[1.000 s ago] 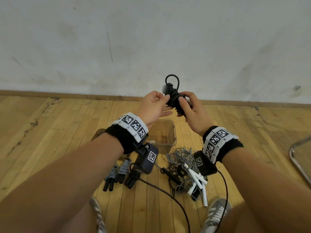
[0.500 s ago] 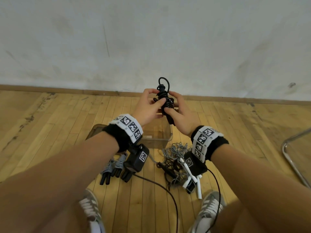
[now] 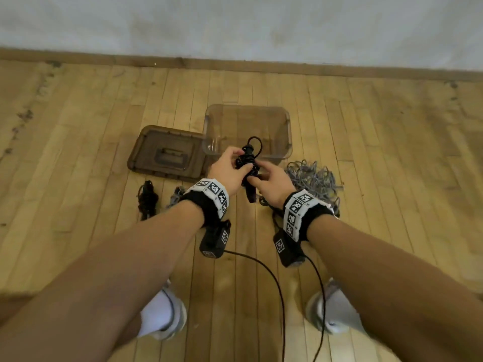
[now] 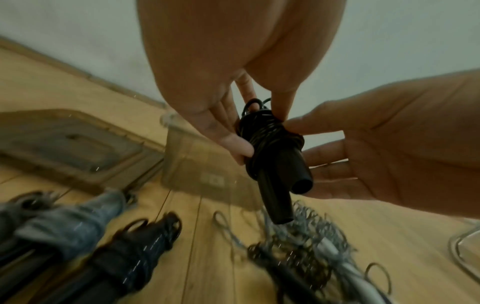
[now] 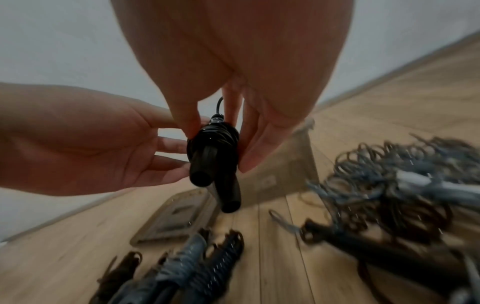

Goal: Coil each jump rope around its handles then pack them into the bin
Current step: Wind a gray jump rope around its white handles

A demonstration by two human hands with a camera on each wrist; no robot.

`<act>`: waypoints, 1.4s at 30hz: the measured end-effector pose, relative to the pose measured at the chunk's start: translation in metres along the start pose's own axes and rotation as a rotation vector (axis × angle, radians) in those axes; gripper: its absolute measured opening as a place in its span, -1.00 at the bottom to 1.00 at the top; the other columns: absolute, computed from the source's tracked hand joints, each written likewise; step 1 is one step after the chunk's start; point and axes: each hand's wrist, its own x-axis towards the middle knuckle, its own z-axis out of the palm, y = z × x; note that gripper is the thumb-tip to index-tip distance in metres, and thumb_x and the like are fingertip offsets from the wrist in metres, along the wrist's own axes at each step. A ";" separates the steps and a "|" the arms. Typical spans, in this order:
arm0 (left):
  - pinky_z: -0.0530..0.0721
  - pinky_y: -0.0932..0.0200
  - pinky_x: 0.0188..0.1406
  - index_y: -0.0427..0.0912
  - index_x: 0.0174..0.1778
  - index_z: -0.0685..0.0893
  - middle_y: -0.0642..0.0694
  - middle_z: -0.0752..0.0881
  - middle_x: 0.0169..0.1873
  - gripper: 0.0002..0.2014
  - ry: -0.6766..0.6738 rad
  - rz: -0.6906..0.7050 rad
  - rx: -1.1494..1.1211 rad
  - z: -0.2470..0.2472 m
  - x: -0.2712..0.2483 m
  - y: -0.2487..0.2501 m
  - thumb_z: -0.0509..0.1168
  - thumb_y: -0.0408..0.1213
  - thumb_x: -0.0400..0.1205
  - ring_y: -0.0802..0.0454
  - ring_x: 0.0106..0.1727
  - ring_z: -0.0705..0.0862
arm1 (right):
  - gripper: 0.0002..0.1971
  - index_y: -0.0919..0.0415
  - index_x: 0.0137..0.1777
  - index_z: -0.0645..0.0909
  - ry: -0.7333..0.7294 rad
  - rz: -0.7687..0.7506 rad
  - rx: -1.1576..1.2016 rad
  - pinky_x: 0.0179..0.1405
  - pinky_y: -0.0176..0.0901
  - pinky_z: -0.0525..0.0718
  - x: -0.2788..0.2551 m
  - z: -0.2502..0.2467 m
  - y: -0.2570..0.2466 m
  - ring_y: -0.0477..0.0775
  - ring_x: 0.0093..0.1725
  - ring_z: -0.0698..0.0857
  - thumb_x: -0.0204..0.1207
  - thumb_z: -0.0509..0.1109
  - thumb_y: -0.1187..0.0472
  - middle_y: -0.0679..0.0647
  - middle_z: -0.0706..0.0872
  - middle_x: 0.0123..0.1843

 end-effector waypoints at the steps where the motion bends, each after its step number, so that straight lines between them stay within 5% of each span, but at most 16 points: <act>1: 0.83 -0.16 0.05 0.14 0.26 0.59 0.05 0.77 0.12 -0.70 -0.006 -0.016 0.040 0.007 0.003 -0.012 0.46 -0.05 0.65 -0.05 0.04 0.79 | -0.39 -0.02 0.63 0.46 -0.021 0.042 -0.008 0.32 0.09 0.71 0.004 0.008 0.011 0.09 0.21 0.79 0.59 0.49 0.00 0.09 0.82 0.23; 7: 0.75 -0.05 0.15 0.06 0.34 0.56 -0.07 0.79 0.22 -0.66 -0.098 -0.080 0.343 0.034 0.013 -0.063 0.40 0.00 0.68 -0.15 0.14 0.77 | -0.33 -0.07 0.66 0.43 -0.178 0.200 0.038 0.36 0.14 0.71 0.022 0.052 0.067 0.13 0.25 0.76 0.52 0.43 -0.04 0.05 0.77 0.31; 11: 0.76 -0.05 0.07 0.07 0.33 0.56 -0.10 0.79 0.15 -0.65 -0.127 -0.141 0.509 0.047 0.015 -0.079 0.40 0.03 0.67 -0.19 0.09 0.76 | -0.41 -0.20 0.58 0.51 -0.265 0.211 0.025 0.23 0.17 0.76 0.025 0.066 0.088 0.20 0.13 0.79 0.49 0.37 -0.06 0.09 0.83 0.16; 16: 0.71 -0.01 -0.04 0.05 0.39 0.56 -0.16 0.76 0.14 -0.62 -0.186 -0.176 0.698 0.055 0.013 -0.090 0.36 0.02 0.68 -0.23 0.11 0.74 | -0.40 -0.12 0.65 0.43 -0.356 0.201 -0.015 0.34 0.14 0.70 0.019 0.066 0.089 0.18 0.28 0.74 0.59 0.36 0.13 0.11 0.76 0.34; 19: 0.68 0.00 -0.11 -0.01 0.40 0.58 -0.20 0.74 0.16 -0.63 -0.217 -0.208 0.821 0.056 0.013 -0.084 0.34 -0.03 0.69 -0.24 0.12 0.73 | -0.45 -0.04 0.66 0.45 -0.331 0.204 -0.051 0.42 0.07 0.65 0.019 0.054 0.090 0.14 0.39 0.69 0.65 0.34 0.14 0.11 0.68 0.48; 22: 0.63 0.01 -0.17 -0.11 0.31 0.63 -0.21 0.67 0.22 -0.68 -0.179 -0.187 0.940 0.059 0.014 -0.059 0.28 -0.02 0.72 -0.23 0.10 0.72 | -0.65 -0.04 0.47 0.64 -0.181 0.198 -0.063 0.21 -0.01 0.75 0.022 0.028 0.092 0.09 0.15 0.78 0.71 0.32 0.10 0.06 0.78 0.27; 27: 0.62 0.07 -0.14 -0.11 0.17 0.74 -0.10 0.76 0.02 -0.79 -0.226 -0.017 0.652 0.088 0.020 -0.012 0.28 -0.12 0.72 -0.13 0.01 0.72 | -0.87 -0.14 0.12 0.68 0.146 0.171 0.010 0.11 0.13 0.80 0.020 -0.026 0.098 0.06 -0.02 0.81 0.71 0.31 0.05 -0.05 0.82 -0.02; 30: 0.72 0.07 0.14 -0.04 0.22 0.75 -0.04 0.81 0.13 -0.80 -0.290 0.100 0.440 0.121 0.019 0.008 0.34 -0.15 0.72 -0.04 0.16 0.75 | -0.82 -0.03 0.18 0.72 0.321 0.188 -0.002 0.14 0.02 0.75 0.015 -0.059 0.103 0.03 0.03 0.77 0.72 0.30 0.06 -0.09 0.79 -0.02; 33: 0.75 0.00 0.13 0.00 0.23 0.74 -0.05 0.82 0.13 -0.80 -0.360 0.139 0.384 0.155 0.019 0.020 0.27 -0.25 0.75 -0.05 0.11 0.77 | -0.75 0.07 0.28 0.70 0.380 0.256 -0.072 0.05 -0.12 0.64 0.010 -0.085 0.120 0.09 0.12 0.74 0.74 0.25 0.14 -0.03 0.76 0.09; 38: 0.78 -0.11 0.10 0.05 0.26 0.71 -0.04 0.80 0.19 -0.75 -0.449 0.159 0.423 0.186 0.026 0.021 0.18 -0.26 0.79 -0.08 0.08 0.77 | -0.65 0.12 0.46 0.60 0.273 0.438 -0.209 -0.03 -0.14 0.55 0.015 -0.094 0.159 0.18 0.13 0.70 0.71 0.26 0.20 0.14 0.71 0.40; 42: 0.74 -0.10 0.23 0.01 0.34 0.70 -0.06 0.76 0.30 -0.73 -0.494 0.153 0.487 0.192 0.037 0.013 0.20 -0.24 0.79 -0.10 0.23 0.72 | -0.55 0.05 0.57 0.47 0.067 0.468 -0.345 0.11 -0.02 0.64 0.020 -0.077 0.180 0.30 0.33 0.67 0.70 0.31 0.02 0.18 0.67 0.44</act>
